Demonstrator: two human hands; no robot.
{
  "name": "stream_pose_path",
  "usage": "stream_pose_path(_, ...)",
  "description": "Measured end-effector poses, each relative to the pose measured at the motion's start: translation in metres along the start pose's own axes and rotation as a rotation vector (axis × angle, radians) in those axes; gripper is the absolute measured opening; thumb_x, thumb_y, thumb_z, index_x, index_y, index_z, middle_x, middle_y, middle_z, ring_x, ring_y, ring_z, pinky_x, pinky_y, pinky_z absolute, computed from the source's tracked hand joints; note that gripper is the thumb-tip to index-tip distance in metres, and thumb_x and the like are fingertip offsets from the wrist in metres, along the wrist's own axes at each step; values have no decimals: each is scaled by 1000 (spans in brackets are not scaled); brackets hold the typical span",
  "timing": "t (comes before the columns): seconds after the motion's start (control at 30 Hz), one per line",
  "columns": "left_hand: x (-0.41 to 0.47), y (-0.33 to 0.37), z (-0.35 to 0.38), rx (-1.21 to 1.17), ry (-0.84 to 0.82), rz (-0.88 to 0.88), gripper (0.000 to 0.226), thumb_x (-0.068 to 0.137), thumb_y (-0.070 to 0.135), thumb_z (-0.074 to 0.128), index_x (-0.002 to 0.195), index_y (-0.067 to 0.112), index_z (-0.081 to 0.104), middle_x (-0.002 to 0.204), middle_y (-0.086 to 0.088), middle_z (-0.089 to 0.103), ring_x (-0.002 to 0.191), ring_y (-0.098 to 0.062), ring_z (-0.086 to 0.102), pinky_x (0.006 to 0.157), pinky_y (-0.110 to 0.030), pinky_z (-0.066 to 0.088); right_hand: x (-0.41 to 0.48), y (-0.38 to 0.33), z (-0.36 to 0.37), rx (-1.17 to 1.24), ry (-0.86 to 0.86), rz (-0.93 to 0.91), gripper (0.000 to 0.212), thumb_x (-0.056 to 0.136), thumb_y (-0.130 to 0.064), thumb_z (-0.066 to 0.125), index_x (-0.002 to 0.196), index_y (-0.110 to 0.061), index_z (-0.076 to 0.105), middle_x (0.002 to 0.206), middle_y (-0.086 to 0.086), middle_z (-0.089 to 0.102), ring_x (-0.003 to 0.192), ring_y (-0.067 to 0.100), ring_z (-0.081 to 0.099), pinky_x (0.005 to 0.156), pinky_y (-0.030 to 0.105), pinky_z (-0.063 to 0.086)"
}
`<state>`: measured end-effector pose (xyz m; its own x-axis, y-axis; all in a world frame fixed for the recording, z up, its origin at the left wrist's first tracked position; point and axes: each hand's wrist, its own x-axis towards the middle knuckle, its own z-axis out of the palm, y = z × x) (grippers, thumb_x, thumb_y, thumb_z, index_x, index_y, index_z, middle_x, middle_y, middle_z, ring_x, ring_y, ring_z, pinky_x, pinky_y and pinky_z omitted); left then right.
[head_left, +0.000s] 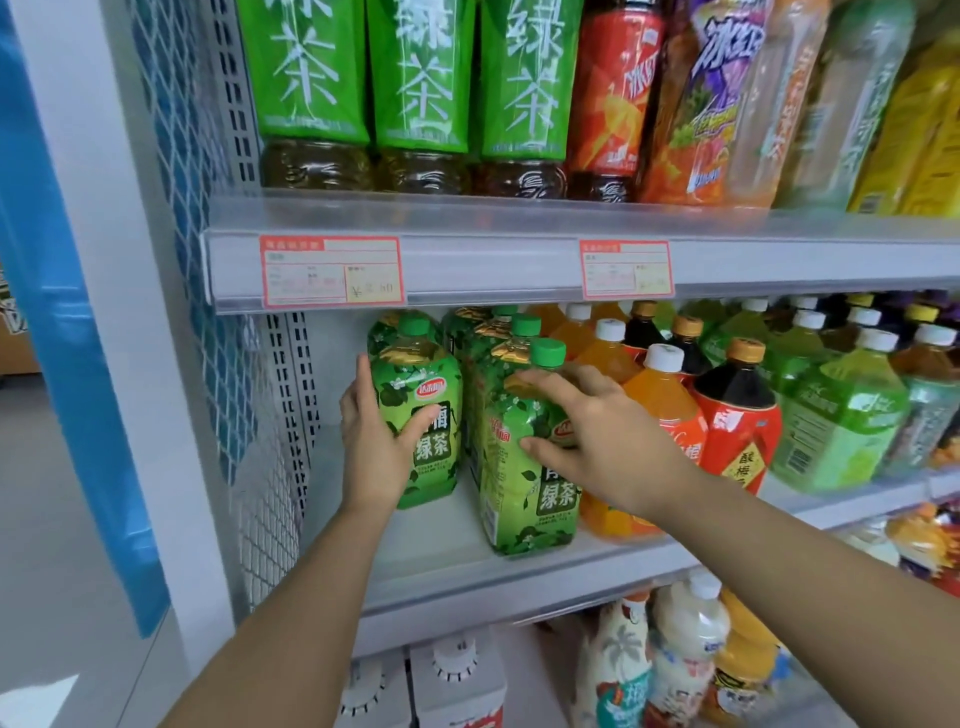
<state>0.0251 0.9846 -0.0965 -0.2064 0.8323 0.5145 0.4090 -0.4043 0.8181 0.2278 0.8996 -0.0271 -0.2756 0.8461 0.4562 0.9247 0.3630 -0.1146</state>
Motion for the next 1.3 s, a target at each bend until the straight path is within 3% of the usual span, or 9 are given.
stream_pose_path(0.27, 44, -2, 15, 6, -149, -159, 100, 86, 28, 66, 150, 22, -10, 154, -11, 24, 138, -28, 30, 111, -42, 26, 0, 2, 0, -5, -7, -12, 65, 87, -50, 55, 143, -39, 25, 142, 6, 36, 130, 25, 37, 103, 37, 41)
stream_pose_path(0.37, 42, 15, 23, 79, -107, -244, 97, 89, 21, 64, 149, 23, -13, 153, -14, 18, 135, -36, 31, 107, -47, 30, -1, 2, 1, 10, 6, -13, 64, 87, -48, 56, 143, -39, 26, 143, 7, 35, 131, 27, 36, 104, 39, 40)
stream_pose_path(0.5, -1, 48, 24, 44, 142, -14, 75, 87, 13, 58, 148, 21, 16, 147, -10, 28, 131, -33, 36, 102, -43, 36, -6, 5, -1, 25, -14, -29, 65, 90, -41, 56, 145, -39, 22, 149, 8, 28, 131, 25, 39, 106, 37, 38)
stream_pose_path(0.63, -68, 75, 33, -151, 213, 332, 40, 86, 10, 51, 126, 16, 48, 120, -1, 47, 115, -16, 49, 99, -18, 36, -38, 23, -9, 76, 55, -67, 55, 92, -30, 56, 142, -32, 34, 150, 5, 29, 134, 24, 37, 102, 35, 41)
stream_pose_path(0.77, -127, 102, 69, -224, -18, 575, 24, 87, 13, 48, 108, 17, 59, 104, 7, 56, 98, -17, 57, 86, -35, 47, -101, 63, -28, 62, 65, 28, 30, 89, -24, 57, 118, -19, 61, 113, -2, 64, 103, 16, 60, 84, 37, 52)
stream_pose_path(0.9, -174, 121, 117, -266, -211, 625, 19, 87, 12, 49, 98, 13, 65, 94, 4, 64, 89, -12, 57, 78, -27, 43, -182, 105, -53, -20, -76, 279, 17, 89, -25, 56, 100, -23, 69, 86, -6, 70, 72, 9, 64, 63, 32, 52)
stream_pose_path(1.0, -209, 127, 155, -262, -451, 643, 19, 87, 17, 48, 95, 16, 65, 92, 8, 66, 84, -12, 59, 73, -25, 45, -246, 129, -74, -101, -184, 501, 15, 89, -24, 57, 99, -24, 69, 87, -4, 70, 74, 11, 64, 68, 32, 52)
stream_pose_path(1.23, -271, 119, 220, -238, -747, 680, 21, 85, 24, 47, 91, 18, 67, 84, 9, 67, 74, -11, 60, 68, -20, 40, -352, 144, -106, -143, -446, 939, 25, 86, -39, 59, 110, -30, 64, 90, -16, 62, 82, 6, 58, 83, 27, 49)
stream_pose_path(1.3, -283, 113, 233, -190, -836, 705, 26, 86, 29, 43, 92, 20, 67, 83, 9, 68, 73, -16, 62, 70, -25, 43, -368, 139, -105, -133, -575, 1006, 37, 86, -48, 56, 119, -32, 57, 104, -13, 62, 91, 6, 54, 87, 25, 44)
